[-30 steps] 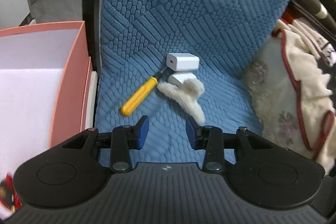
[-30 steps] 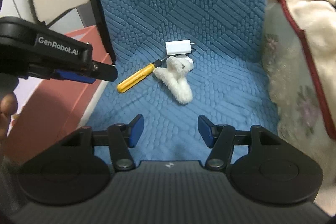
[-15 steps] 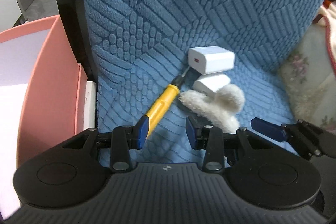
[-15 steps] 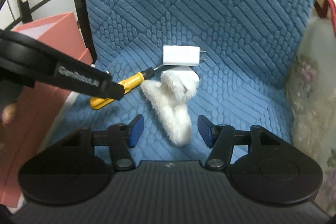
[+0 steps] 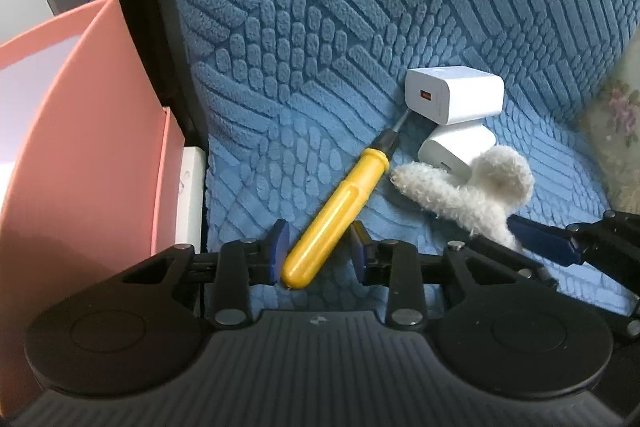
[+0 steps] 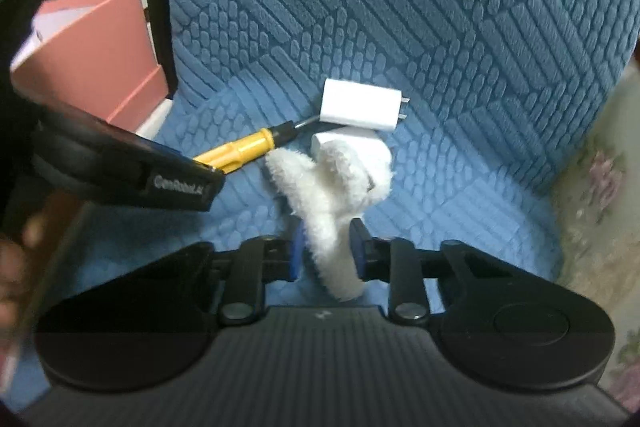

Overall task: Organize rigid objects
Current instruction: 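Grasp the yellow screwdriver handle with the left tool while the right tool grasps the white hair clip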

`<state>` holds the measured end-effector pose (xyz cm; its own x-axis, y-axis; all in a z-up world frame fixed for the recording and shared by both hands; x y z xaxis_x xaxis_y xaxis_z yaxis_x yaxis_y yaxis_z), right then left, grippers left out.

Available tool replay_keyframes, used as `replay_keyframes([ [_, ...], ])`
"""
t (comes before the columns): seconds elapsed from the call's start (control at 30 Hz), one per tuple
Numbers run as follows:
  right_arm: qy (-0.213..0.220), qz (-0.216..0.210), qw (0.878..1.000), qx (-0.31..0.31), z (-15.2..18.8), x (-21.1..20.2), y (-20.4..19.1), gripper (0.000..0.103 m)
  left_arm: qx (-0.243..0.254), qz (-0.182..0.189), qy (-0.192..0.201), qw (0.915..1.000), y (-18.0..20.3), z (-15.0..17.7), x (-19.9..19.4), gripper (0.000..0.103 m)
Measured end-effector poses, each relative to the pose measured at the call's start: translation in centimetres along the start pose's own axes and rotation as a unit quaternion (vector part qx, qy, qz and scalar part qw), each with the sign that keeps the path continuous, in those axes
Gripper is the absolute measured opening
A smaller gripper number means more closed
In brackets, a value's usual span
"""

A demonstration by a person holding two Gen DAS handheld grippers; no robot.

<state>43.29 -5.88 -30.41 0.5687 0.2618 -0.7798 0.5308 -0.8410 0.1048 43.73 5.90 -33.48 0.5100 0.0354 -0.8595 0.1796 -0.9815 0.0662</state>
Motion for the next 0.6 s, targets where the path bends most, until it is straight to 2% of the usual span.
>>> replay_keyframes([
  [0.3, -0.002, 0.001, 1.000, 0.003, 0.5, -1.1, -0.1, 0.016, 0.005, 0.011, -0.010, 0.9999, 1.2, 0.7, -2.0, 0.029],
  [0.6, -0.017, 0.009, 0.997, 0.078, 3.1, -3.9, 1.6, 0.014, -0.010, 0.032, -0.020, 0.9992, 1.9, 3.0, -5.3, 0.020],
])
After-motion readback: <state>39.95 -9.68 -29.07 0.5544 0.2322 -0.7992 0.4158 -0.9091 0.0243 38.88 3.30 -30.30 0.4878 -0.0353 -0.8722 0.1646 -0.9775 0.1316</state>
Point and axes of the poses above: each gripper's, at about its wrist camera, not at the fingertips, and x roughly the way its jaws point, y to its right, z to its underside, the point moved 9 cm from there along x, roughly the way its jaws point, and after that the axes turned 5 degrees about -x, right-handed, at the moved point
